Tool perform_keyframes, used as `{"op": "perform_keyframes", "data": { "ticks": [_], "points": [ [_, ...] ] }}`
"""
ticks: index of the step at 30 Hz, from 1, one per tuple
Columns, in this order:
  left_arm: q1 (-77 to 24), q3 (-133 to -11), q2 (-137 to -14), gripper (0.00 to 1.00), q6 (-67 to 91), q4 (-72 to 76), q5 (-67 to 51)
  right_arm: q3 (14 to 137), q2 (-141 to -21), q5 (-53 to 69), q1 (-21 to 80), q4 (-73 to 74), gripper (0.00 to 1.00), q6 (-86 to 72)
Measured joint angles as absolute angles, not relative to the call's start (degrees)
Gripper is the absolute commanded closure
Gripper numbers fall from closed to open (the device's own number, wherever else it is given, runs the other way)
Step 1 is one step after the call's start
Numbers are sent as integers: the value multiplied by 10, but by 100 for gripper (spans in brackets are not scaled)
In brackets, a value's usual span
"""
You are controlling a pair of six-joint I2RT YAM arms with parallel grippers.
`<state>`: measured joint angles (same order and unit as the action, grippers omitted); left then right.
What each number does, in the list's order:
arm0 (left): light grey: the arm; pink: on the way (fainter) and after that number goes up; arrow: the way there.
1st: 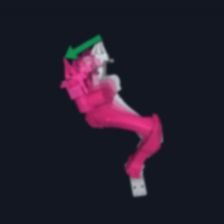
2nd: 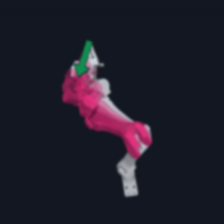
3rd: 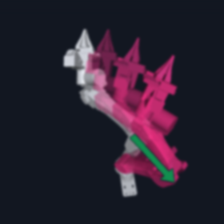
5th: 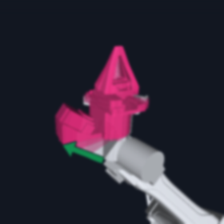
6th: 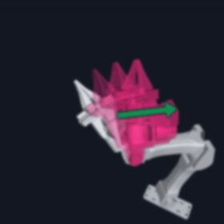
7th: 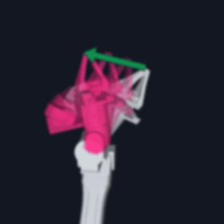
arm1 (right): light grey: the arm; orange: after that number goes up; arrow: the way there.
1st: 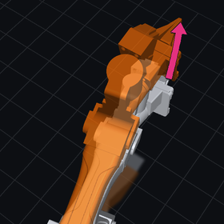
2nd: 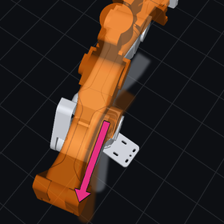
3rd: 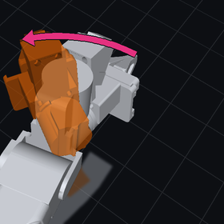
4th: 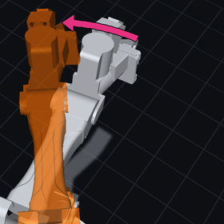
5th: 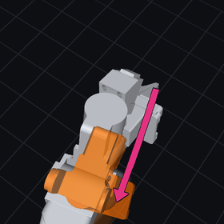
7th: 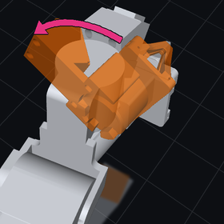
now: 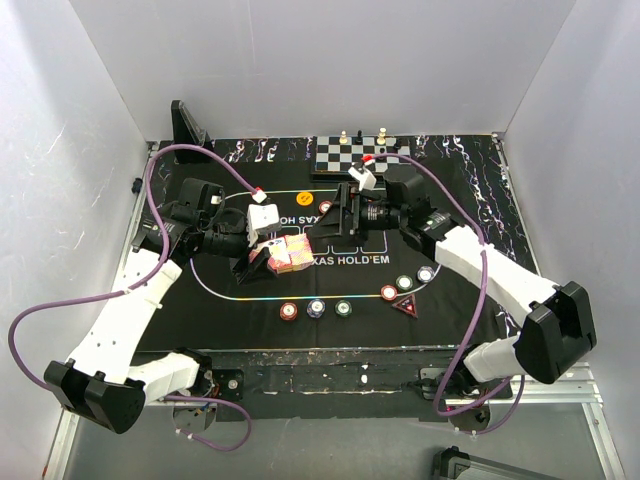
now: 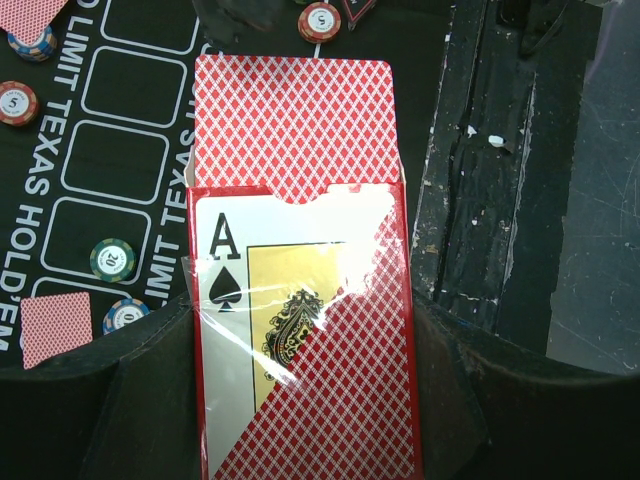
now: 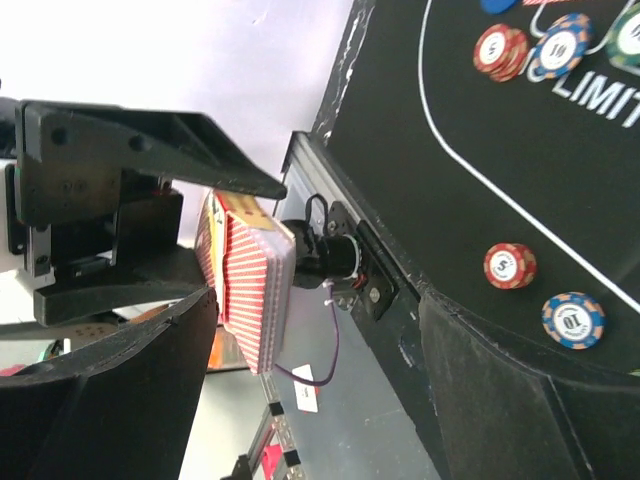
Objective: Distribute texas hold em gaming equipment
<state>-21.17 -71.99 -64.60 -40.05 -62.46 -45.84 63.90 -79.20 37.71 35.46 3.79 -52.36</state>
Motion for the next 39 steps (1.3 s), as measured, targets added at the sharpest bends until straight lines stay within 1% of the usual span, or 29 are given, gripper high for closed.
{"op": "perform_keyframes", "data": {
  "ticks": [12, 16, 20, 24, 34, 39],
  "points": [
    [-211, -720, -646, 100, -394, -614, -458, 641, -802, 384, 423, 18, 10, -534],
    [-212, -720, -646, 100, -389, -612, -458, 641, -811, 388, 432, 10, 23, -547],
    [-212, -719, -645, 100, -385, -609, -459, 640, -811, 390, 432, -2, 33, -562],
    [-212, -719, -642, 100, -382, -607, -459, 636, -810, 389, 432, -10, 45, -571],
    [-212, -717, -642, 100, -378, -608, -464, 623, -805, 388, 427, -25, 51, -588],
    [-212, -717, -642, 100, -375, -607, -467, 602, -781, 388, 405, -30, 53, -592]
  ]
}}
